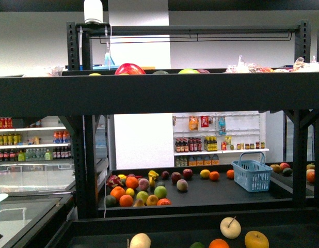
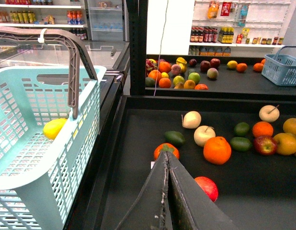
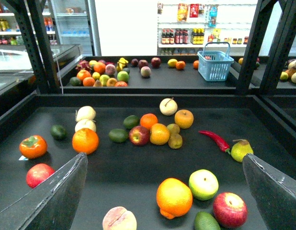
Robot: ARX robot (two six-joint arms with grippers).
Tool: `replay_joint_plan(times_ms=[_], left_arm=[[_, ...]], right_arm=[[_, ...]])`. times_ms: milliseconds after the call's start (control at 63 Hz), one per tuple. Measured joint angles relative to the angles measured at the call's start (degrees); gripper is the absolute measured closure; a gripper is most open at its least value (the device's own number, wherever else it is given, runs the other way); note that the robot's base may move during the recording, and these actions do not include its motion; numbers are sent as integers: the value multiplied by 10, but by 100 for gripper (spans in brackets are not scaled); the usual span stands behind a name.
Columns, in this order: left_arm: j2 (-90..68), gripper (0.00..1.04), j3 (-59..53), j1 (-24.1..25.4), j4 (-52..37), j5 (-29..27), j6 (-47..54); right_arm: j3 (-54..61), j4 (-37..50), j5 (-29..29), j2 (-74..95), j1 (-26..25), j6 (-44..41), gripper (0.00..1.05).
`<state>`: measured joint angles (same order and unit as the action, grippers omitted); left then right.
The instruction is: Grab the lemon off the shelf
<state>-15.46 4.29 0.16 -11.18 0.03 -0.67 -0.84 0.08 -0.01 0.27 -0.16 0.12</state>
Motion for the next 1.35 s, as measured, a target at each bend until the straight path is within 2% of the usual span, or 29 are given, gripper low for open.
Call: replay_joint_plan(times_ms=[302,397,603,651,762,1063,1349], left_arm=[[48,102,-18,0,26,0,0],[132,102,-35,0,108,1,1],[151,102,-35,-1,111,-1,1],[151,96,-35,-1,111,-1,1],[151,69,-35,-1,111,-1,1],[151,7,-35,-1,111,-1,2],[151,8,-35,-1,111,0,2]], right_arm=[[0,0,0,0,0,0,7],[0,0,0,0,0,0,7],[0,0,0,0,0,0,7],[0,0,0,0,0,0,7],[0,0,0,0,0,0,7],[0,0,0,0,0,0,7],[0,0,0,0,0,0,7]])
